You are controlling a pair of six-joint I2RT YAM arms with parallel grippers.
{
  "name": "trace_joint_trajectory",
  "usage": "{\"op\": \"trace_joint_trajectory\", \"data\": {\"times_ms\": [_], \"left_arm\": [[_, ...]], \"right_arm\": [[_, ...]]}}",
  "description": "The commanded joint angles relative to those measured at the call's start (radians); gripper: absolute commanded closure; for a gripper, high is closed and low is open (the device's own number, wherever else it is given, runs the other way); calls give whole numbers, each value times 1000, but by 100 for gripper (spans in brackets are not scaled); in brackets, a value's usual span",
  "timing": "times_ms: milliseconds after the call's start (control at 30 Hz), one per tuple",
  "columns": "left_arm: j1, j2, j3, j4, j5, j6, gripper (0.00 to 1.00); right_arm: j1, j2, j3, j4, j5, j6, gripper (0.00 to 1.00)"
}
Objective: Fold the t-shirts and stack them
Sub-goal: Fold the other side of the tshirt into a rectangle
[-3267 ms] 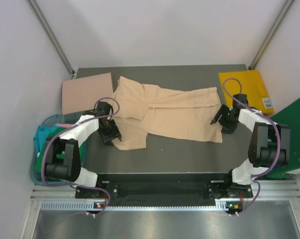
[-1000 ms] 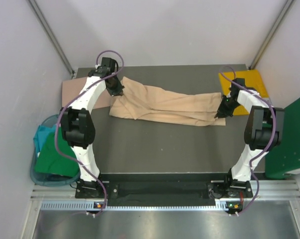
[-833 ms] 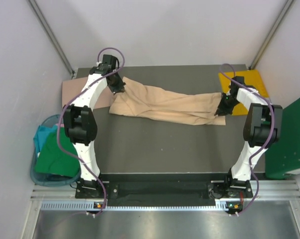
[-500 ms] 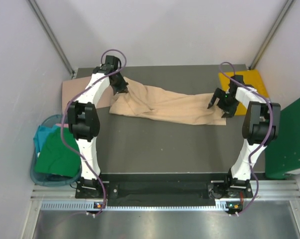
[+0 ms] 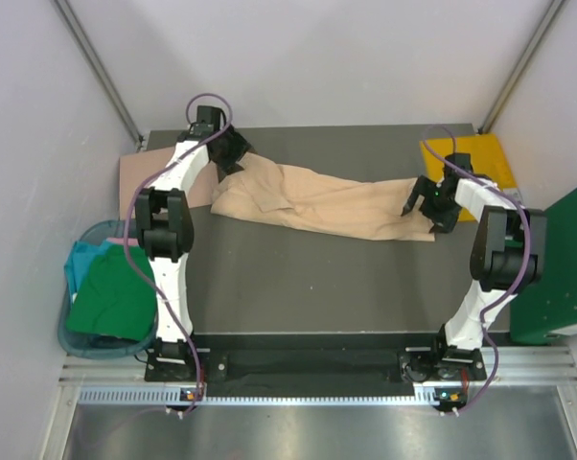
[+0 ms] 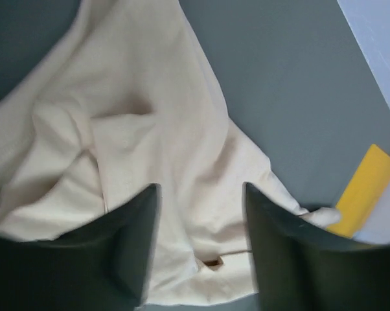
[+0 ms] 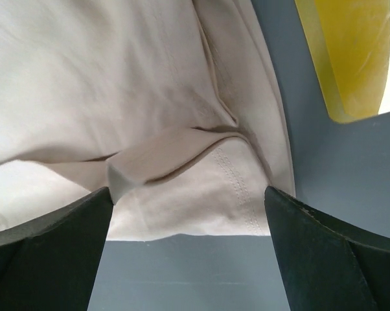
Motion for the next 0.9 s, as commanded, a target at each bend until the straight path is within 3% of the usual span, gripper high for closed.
{"op": "trace_joint_trajectory", "data": {"times_ms": [0, 67, 200, 433, 600, 867], "left_arm": [[26, -5, 71, 61, -33, -13, 23], [21, -79, 33, 92, -61, 44, 15], [21, -174, -107, 112, -55, 95, 13], [-31, -283, -354, 147, 24, 83, 27], [-86, -309, -496, 176, 48, 60, 30], [-112, -266, -541, 150, 30, 63, 34]], "right_arm": [[9, -76, -42, 54, 3, 1, 0], [11, -94, -61, 65, 5, 3, 0], [14, -106, -79, 74, 2, 3, 0], [17, -102, -81, 81, -3, 10, 0], [17, -100, -70, 78, -1, 12, 0], [17, -122, -74, 114, -4, 20, 0]]}}
